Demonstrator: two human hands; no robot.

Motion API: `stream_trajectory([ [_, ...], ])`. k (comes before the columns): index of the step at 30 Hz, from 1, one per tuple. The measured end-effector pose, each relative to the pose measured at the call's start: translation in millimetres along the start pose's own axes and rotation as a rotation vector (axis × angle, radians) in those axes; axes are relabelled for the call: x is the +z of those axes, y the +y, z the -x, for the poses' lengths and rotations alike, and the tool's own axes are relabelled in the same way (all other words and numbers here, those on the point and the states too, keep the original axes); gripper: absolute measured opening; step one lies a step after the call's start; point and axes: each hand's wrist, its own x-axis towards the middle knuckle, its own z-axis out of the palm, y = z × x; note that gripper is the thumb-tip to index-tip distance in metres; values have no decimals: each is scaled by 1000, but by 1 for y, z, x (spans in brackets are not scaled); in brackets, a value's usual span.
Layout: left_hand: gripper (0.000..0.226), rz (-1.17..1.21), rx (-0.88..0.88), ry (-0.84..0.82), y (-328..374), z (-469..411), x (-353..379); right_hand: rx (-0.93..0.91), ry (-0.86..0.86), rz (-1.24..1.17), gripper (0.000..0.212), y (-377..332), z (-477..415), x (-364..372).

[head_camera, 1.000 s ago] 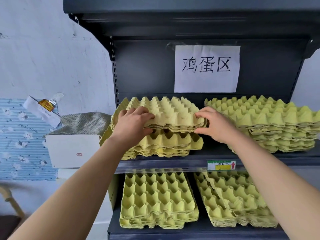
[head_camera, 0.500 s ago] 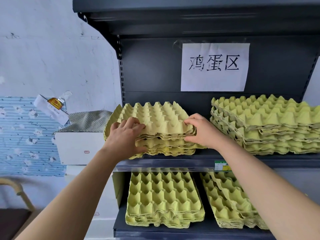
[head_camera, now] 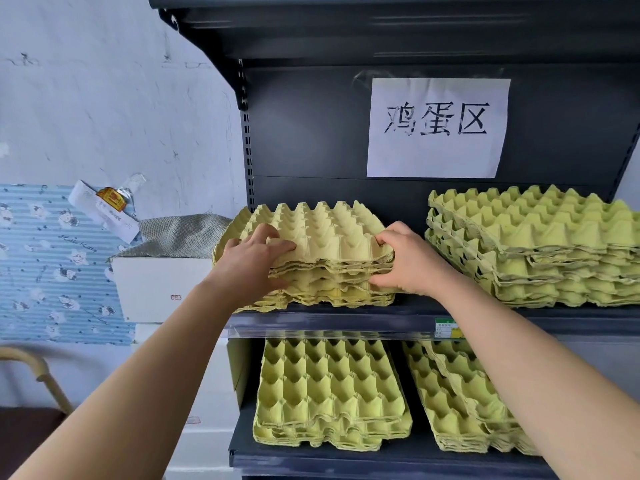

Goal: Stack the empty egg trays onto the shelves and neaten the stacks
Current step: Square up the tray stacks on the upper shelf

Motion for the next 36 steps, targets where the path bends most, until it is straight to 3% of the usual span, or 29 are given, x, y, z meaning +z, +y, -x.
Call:
stream_trajectory([
  [12, 60, -125, 85, 222, 32, -16, -35, -2, 184, -5, 68, 14, 1, -39],
  [20, 64, -158, 122, 78, 48, -14, 9, 72, 61, -7, 70, 40, 27, -11],
  [30, 80, -98, 85, 20, 43, -9, 18, 70, -50, 70, 93, 41, 26, 0],
  [36, 74, -44, 56, 38, 44, -13, 17, 41, 0, 53, 78, 42, 23, -2],
])
